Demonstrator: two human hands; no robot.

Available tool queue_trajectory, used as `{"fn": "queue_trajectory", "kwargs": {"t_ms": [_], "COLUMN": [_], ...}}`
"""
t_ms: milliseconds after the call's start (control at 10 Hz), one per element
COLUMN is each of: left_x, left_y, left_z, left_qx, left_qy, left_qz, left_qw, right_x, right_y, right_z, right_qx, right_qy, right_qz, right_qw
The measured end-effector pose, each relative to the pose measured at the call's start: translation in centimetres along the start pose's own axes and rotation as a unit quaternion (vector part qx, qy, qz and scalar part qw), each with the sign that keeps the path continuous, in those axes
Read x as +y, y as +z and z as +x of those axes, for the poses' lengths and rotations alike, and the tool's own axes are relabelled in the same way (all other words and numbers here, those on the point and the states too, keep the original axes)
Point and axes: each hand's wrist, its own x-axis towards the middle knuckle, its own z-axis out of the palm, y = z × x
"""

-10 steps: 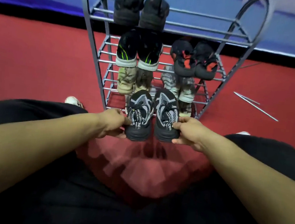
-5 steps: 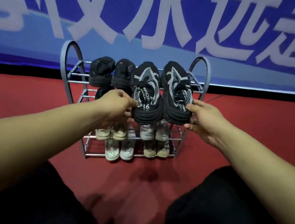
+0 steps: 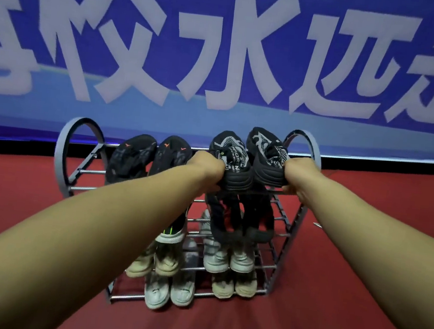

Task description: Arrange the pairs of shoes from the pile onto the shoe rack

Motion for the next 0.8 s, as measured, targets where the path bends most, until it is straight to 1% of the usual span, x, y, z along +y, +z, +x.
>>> {"fn": "queue_trajectory", "kwargs": {"t_ms": [100, 200, 300, 400, 600, 700, 800], "left_x": [0.1, -0.6, -0.9, -1.2, -0.8, -0.7, -0.4], "left_y": [0.8, 1.3, 1.4, 1.3, 1.1, 1.0, 0.7], "left_z": [1.2, 2.0, 2.4, 2.8, 2.4, 2.0, 1.8], "left_qx": [0.02, 0.027, 0.007, -0.005, -0.049, -0.064, -0.045], "left_qy": [-0.001, -0.011, -0.021, -0.01, -0.015, -0.007, 0.027], "left_qz": [0.018, 0.05, 0.065, 0.061, 0.08, 0.132, 0.166], "left_qw": [1.0, 0.998, 0.998, 0.998, 0.996, 0.989, 0.985], "right_x": [0.1, 1.1, 2.3, 2.5, 2.4, 2.1, 1.0], "right_y": [0.6, 0.9, 1.5, 1.1, -0.3, -0.4, -0.6], "right_z": [2.3, 3.5, 3.6, 3.3, 2.8, 2.8, 2.2], "right_qx": [-0.007, -0.025, -0.049, -0.056, -0.141, -0.162, -0.136], "right_qy": [-0.002, -0.006, -0.037, -0.075, -0.065, -0.069, -0.082], "right_qz": [-0.022, -0.071, -0.114, -0.181, -0.102, -0.163, -0.248], "right_qw": [1.0, 0.997, 0.992, 0.979, 0.983, 0.971, 0.956]}}
